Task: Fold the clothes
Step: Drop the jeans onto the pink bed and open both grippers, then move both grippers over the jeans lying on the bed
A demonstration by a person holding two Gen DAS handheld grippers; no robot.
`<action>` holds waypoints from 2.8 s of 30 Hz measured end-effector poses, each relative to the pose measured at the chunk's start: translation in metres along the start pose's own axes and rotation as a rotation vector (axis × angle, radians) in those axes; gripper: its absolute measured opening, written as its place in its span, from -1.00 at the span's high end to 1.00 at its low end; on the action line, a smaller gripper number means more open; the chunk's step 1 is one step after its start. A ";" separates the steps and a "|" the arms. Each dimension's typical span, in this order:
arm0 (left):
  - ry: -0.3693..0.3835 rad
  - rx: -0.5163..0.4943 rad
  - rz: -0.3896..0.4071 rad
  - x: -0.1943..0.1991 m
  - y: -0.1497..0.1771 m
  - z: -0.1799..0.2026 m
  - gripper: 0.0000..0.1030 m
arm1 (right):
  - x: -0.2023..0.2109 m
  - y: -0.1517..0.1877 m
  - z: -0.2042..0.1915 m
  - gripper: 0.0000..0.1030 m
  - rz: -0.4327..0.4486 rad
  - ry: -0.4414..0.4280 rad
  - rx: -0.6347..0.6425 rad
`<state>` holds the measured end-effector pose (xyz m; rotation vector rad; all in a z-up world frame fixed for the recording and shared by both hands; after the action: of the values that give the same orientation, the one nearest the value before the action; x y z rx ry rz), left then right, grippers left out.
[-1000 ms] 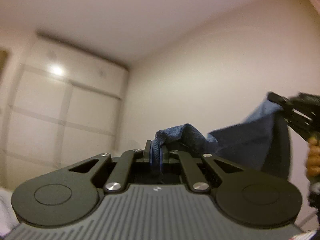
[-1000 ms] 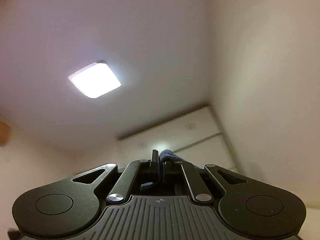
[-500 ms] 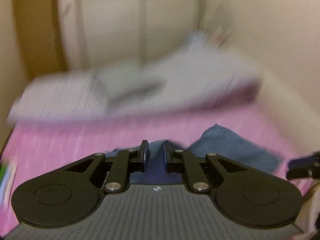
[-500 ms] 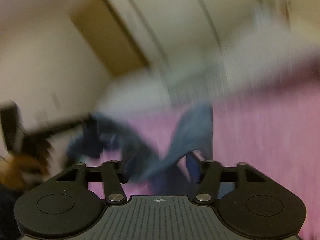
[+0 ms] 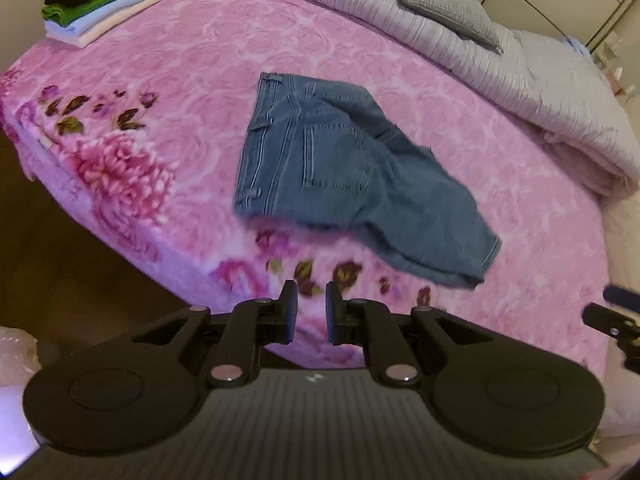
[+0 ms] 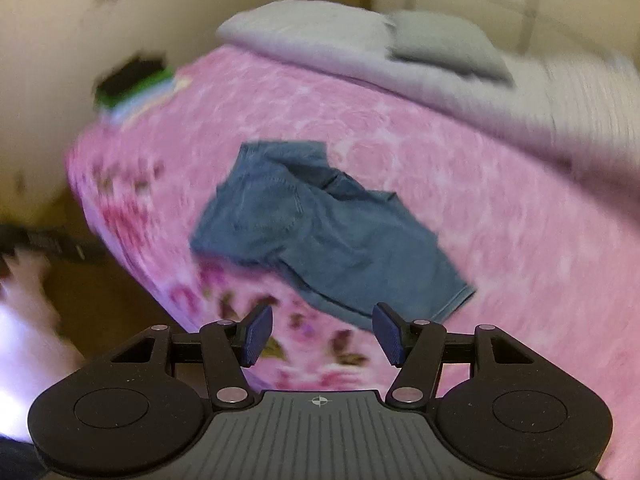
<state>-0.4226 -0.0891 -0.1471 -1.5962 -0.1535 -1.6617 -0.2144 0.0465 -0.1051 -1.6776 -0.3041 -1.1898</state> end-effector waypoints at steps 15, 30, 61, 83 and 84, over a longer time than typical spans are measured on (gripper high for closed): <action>-0.123 -0.004 0.023 0.032 0.089 0.046 0.70 | 0.003 0.097 -0.012 -0.15 -0.070 -0.026 0.095; -0.143 -0.052 0.070 0.050 0.089 0.075 0.64 | 0.018 0.083 0.008 -0.15 -0.039 -0.045 0.056; 0.008 -0.187 -0.029 -0.054 -0.076 -0.043 0.61 | -0.089 -0.024 -0.032 -0.15 -0.071 0.139 -0.122; 0.106 0.046 -0.137 -0.228 -0.053 -0.170 0.58 | -0.296 0.033 -0.164 -0.15 0.045 0.257 0.683; 0.109 0.061 -0.133 -0.231 -0.053 -0.172 0.58 | -0.304 0.035 -0.169 -0.15 0.068 0.263 0.732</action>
<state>-0.6184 -0.0501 -0.3610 -1.4735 -0.2567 -1.8239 -0.4308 -0.0109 -0.3729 -0.8820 -0.4478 -1.0573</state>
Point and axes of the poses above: each gripper's, at about its wrist camera, not at the fingertips, and x roughly against the way its jaws point, z to its right, y to its underside, the point moved 4 cm from there along -x, roughly the way its jaws point, and after that the axes turned 2 degrees about z, right-handed, at the moved point
